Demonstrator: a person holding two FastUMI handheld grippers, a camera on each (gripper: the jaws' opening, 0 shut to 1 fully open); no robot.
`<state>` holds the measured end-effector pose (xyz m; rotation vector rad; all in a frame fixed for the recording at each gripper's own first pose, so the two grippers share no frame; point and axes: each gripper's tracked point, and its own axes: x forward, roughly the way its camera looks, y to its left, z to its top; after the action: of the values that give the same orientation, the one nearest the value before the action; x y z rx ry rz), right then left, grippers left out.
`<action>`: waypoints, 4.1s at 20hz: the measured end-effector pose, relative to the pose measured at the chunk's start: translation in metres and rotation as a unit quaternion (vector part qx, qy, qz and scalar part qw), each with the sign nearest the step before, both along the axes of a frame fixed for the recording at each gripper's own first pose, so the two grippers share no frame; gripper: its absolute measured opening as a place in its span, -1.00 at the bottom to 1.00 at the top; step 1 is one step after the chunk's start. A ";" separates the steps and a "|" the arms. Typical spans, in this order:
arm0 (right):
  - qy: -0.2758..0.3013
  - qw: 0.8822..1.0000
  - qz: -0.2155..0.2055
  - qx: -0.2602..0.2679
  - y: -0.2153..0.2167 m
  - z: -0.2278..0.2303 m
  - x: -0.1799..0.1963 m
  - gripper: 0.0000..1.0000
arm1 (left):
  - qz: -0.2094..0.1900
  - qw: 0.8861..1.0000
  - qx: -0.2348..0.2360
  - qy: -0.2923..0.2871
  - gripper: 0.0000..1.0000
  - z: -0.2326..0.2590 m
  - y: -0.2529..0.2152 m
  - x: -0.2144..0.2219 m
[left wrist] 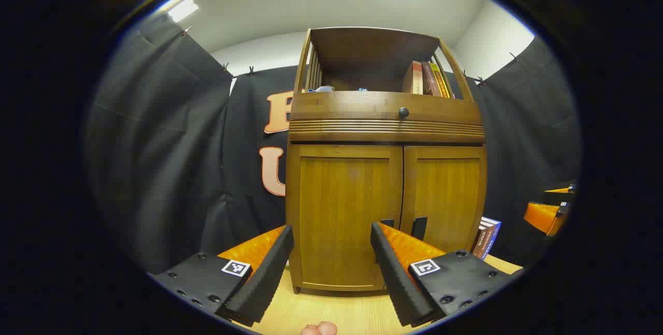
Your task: Open the right door of the double-door shoe cabinet with the right hand, and open the left door with the left hand.
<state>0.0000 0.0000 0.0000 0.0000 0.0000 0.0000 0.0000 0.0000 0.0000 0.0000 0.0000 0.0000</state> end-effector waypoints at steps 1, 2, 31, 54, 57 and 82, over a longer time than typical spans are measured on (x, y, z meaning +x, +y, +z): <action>-0.001 1.000 -0.002 0.003 0.000 0.000 0.000 0.87 | -0.001 1.000 0.000 0.000 0.89 0.000 -0.001 0.001; -0.002 1.000 -0.003 0.005 -0.001 0.000 0.001 0.87 | -0.002 1.000 0.001 -0.002 0.90 0.001 -0.001 0.001; 0.004 1.000 -0.011 0.009 -0.002 -0.013 0.007 0.87 | -0.004 1.000 0.011 0.001 0.96 -0.007 -0.002 0.012; -0.010 0.999 0.048 -0.021 0.040 -0.006 0.074 0.87 | 0.030 0.999 0.026 -0.006 0.89 -0.005 0.025 0.002; -0.019 0.997 0.065 -0.023 0.062 0.000 0.107 0.87 | 0.035 0.999 0.026 -0.002 0.93 -0.005 0.029 -0.001; 0.036 0.997 0.045 -0.042 0.102 -0.127 0.251 0.84 | 0.073 0.997 0.011 -0.008 0.92 -0.009 0.074 -0.012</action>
<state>0.2509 0.1021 -0.1272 -0.0844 0.0727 0.0910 -0.0120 0.0745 -0.0089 0.0220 -0.0168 0.1454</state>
